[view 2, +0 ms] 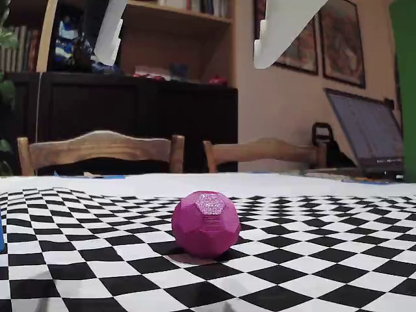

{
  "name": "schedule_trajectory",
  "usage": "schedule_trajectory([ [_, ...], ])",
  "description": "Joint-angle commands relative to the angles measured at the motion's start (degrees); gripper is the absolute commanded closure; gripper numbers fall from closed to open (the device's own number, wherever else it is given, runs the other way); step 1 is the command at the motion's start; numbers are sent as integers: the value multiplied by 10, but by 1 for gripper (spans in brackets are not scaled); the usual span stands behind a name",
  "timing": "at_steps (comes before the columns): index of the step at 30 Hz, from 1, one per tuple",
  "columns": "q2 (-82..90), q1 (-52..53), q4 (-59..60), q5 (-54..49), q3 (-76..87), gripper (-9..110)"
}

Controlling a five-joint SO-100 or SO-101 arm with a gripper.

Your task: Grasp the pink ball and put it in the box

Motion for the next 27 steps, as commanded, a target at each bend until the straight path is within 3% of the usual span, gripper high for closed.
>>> schedule_trajectory([
  [1,-13,4,-12,1,-37,72],
  [27,-167,20,-37,11,-110,72],
])
